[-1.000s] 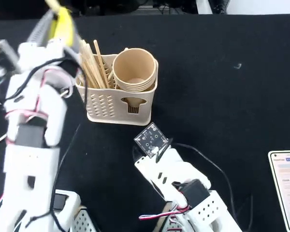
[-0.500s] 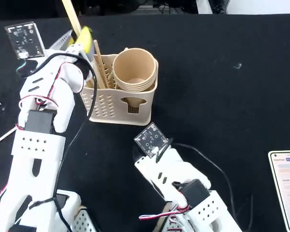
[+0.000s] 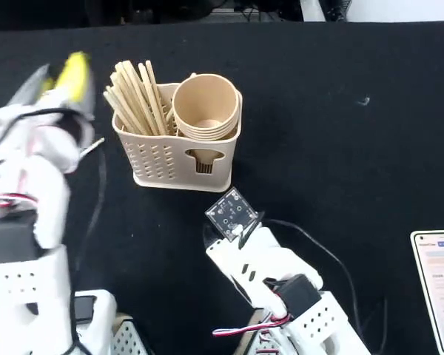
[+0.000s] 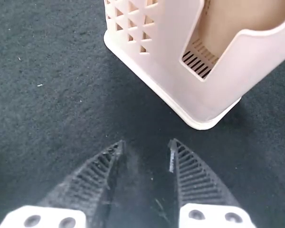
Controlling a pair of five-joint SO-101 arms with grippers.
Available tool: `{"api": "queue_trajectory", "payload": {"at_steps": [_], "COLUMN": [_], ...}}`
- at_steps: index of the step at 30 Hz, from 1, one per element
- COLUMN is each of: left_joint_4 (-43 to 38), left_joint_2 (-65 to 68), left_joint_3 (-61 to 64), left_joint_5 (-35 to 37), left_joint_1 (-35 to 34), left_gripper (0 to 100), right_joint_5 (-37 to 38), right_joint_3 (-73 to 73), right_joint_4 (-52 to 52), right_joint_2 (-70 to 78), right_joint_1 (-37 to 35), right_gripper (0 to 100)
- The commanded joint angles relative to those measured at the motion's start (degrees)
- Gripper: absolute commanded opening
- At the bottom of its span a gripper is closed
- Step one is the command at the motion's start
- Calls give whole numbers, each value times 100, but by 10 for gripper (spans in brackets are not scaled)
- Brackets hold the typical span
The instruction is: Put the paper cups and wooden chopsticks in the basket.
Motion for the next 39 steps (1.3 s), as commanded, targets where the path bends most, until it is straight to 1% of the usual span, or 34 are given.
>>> {"api": "queue_trajectory", "payload": {"at_steps": [1,4,6,7,9,12,14,17,19,21,26,31,36,37,39], "left_joint_4": [835,1284,1459,1512,1556,1433,1433,1477,1389,1284,1319,1319,1319,1336,1442], "left_joint_2": [220,791,1354,1670,2338,3385,4053,4985,5538,6040,7051,7710,8009,8009,8026], "left_joint_3": [-435,-382,-356,-338,-321,-391,-505,-752,-998,-1314,-2070,-2615,-2721,-2686,-2668], "left_joint_5": [-88,-167,-677,-1099,-2242,-3780,-4457,-5257,-5459,-5486,-5512,-5512,-5512,-5512,-5512], "left_joint_1": [-1288,-2009,-2185,-2185,-2149,-2079,-2044,-2026,-2044,-2079,-2088,-2088,-2088,-2097,-2141], "left_gripper": [177,178,178,178,178,178,179,179,179,179,179,179,170,151,69], "right_joint_5": [53,53,53,53,53,53,53,53,53,53,53,53,53,53,53], "right_joint_3": [-48,-48,-48,-48,-48,-48,-48,-48,-48,-48,-48,-57,-66,-66,-66], "right_joint_4": [-114,-114,-114,-114,-114,-114,-114,-114,-114,-114,-114,-114,-114,-114,-114], "right_joint_2": [-92,-92,-92,-92,-92,-92,-92,-92,-92,-92,-92,-92,-92,-92,-92], "right_joint_1": [-79,-79,-79,-79,-79,-79,-79,-79,-79,-79,-79,-79,-79,-79,-79], "right_gripper": [149,149,149,149,149,149,149,149,149,149,149,149,149,149,149]}}
